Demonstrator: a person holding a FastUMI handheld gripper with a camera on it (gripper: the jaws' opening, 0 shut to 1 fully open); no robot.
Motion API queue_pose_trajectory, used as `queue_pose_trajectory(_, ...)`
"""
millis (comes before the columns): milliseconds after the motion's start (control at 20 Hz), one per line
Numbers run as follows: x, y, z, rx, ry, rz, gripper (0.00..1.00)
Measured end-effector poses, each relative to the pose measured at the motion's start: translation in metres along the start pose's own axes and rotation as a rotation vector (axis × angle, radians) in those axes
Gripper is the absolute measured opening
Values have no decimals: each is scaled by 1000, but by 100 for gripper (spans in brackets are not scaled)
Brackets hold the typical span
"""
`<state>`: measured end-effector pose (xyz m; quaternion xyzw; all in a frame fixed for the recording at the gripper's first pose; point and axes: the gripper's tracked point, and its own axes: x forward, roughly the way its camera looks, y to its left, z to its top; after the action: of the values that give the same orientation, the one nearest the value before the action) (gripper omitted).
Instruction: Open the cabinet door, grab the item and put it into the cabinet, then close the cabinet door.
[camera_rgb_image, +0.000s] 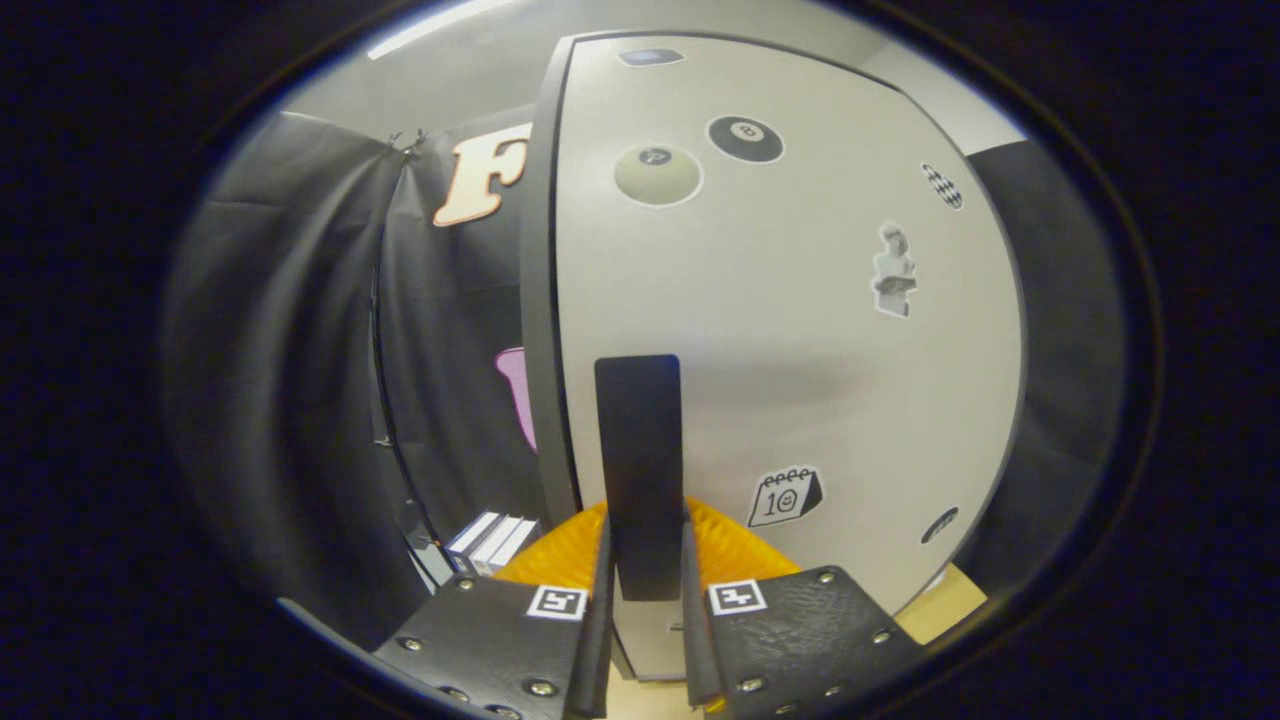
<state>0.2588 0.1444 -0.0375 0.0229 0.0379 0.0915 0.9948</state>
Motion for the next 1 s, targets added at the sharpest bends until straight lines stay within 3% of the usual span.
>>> queue_pose_trajectory(150, -2, -1, -2, 12, 20, 8, 22)
queue_pose_trajectory(1000, -52, -19, -1, 52, 33, -65, 22)
